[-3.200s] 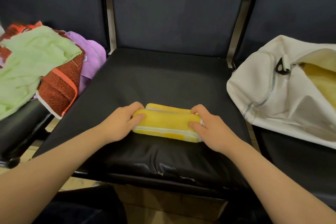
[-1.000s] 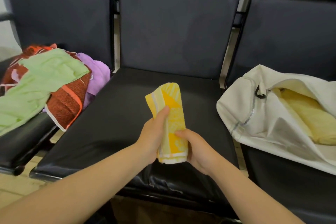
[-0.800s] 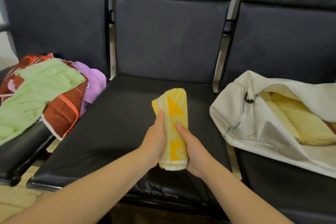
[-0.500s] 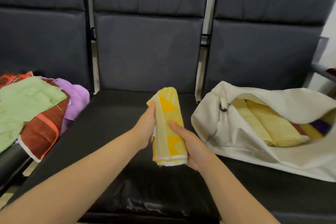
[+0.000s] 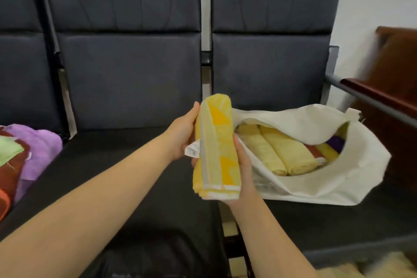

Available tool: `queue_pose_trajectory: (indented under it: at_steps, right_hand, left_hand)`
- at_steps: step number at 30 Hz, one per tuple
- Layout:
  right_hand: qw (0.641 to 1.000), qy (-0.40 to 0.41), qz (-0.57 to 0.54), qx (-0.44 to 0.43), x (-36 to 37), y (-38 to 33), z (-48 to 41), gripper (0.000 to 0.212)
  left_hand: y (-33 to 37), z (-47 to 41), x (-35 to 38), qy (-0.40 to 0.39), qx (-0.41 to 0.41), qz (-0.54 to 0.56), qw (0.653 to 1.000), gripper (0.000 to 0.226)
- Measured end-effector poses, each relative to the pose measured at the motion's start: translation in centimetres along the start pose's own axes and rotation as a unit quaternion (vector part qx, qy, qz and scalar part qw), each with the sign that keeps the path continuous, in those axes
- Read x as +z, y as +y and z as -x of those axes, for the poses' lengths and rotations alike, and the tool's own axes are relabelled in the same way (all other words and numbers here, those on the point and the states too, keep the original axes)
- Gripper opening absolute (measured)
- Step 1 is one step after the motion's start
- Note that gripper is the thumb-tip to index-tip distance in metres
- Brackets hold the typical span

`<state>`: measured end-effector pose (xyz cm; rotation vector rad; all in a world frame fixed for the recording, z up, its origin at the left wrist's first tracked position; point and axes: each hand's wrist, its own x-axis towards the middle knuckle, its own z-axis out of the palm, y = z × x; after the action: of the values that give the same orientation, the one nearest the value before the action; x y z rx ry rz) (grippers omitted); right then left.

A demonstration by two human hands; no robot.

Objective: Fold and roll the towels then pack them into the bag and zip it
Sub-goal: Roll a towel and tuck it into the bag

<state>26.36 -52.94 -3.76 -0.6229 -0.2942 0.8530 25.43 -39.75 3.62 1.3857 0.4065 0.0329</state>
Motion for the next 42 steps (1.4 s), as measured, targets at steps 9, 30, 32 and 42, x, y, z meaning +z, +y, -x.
queue_pose_trajectory:
  at_steps: [9,30,32,42]
  right_hand:
    - [0.980,0.158,-0.031,-0.119,-1.3,-7.6,4.0,0.042]
    - [0.961,0.194,0.196,0.017,-10.5,-18.8,7.0,0.090]
    - [0.950,0.202,0.234,0.048,-10.5,-18.2,4.9,0.099]
    - [0.752,0.264,0.593,0.113,-8.3,-16.7,-2.5,0.077]
  left_hand:
    - [2.2,-4.2,5.4,0.095,0.192,-0.250,0.944,0.020]
    - [6.6,-10.8,15.3,0.003,0.346,-0.814,0.466,0.037]
    - [7.2,-10.7,14.9,-0.020,0.335,-0.816,0.470,0.041]
    - [7.0,-9.9,14.2,-0.032,0.359,-0.824,0.438,0.053]
